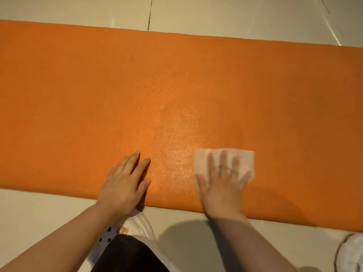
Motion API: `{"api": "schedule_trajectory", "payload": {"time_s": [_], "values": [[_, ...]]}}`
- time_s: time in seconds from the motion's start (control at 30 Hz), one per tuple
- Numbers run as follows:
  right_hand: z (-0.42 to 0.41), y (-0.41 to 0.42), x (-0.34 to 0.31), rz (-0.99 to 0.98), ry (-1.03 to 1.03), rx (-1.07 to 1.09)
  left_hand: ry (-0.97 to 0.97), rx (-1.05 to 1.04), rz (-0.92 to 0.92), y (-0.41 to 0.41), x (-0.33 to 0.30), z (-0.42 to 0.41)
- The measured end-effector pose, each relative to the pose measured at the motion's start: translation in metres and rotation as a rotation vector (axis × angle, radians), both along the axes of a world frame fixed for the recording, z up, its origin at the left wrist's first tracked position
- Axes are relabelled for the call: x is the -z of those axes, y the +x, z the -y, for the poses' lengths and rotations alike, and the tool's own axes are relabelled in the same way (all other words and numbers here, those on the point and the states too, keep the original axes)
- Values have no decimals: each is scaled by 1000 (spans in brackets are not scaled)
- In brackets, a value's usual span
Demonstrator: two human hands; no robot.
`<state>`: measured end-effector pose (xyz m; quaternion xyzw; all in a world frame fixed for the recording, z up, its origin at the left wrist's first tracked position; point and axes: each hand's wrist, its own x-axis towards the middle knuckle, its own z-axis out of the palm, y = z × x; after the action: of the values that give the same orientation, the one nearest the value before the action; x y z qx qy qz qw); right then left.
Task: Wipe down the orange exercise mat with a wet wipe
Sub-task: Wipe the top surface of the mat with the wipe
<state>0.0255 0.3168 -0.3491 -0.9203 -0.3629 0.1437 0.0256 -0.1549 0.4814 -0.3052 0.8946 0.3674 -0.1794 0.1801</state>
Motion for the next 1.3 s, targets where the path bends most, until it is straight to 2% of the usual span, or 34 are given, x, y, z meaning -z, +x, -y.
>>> {"api": "schedule_trajectory", "payload": {"time_s": [0.13, 0.27, 0.33, 0.43, 0.57, 0.67, 0.73, 0.8, 0.87, 0.93, 1.0, 1.07, 1.2, 1.3], "values": [[-24, -60, -2, -14, 42, -310, 5, -13, -7, -3, 3, 6], [1, -23, 1, -12, 13, -491, -3, -12, 1, -9, 4, 7], [24, 8, 3, -12, 15, -478, -16, -10, 28, -11, 2, 7], [68, 50, 1, 17, -18, -266, -23, -4, 50, -14, 2, 6], [133, 85, -14, 14, -131, 173, -33, -19, 63, -13, 2, 8], [139, 72, -22, -19, -136, 444, -26, -24, 56, -10, 3, 10], [118, 46, -23, -74, -125, 511, -8, -24, 39, -8, 3, 12], [89, 16, -18, -117, -94, 361, 14, -36, 20, -8, 3, 11], [63, -12, -13, -93, -37, 68, 16, -18, -11, -10, 1, 8], [38, -28, -11, -99, -93, -263, 3, -1, -12, -12, -2, 6], [19, -27, -7, -51, -122, -487, -28, 7, 2, -15, -5, 3], [7, -19, -10, -55, -194, -544, -18, 27, 48, -21, -7, 1], [-1, -20, -36, -44, -341, -631, 116, 215, 187, -33, -10, -2], [-4, -26, -55, -79, -328, -680, 188, 228, 333, -34, -26, -12]]}}
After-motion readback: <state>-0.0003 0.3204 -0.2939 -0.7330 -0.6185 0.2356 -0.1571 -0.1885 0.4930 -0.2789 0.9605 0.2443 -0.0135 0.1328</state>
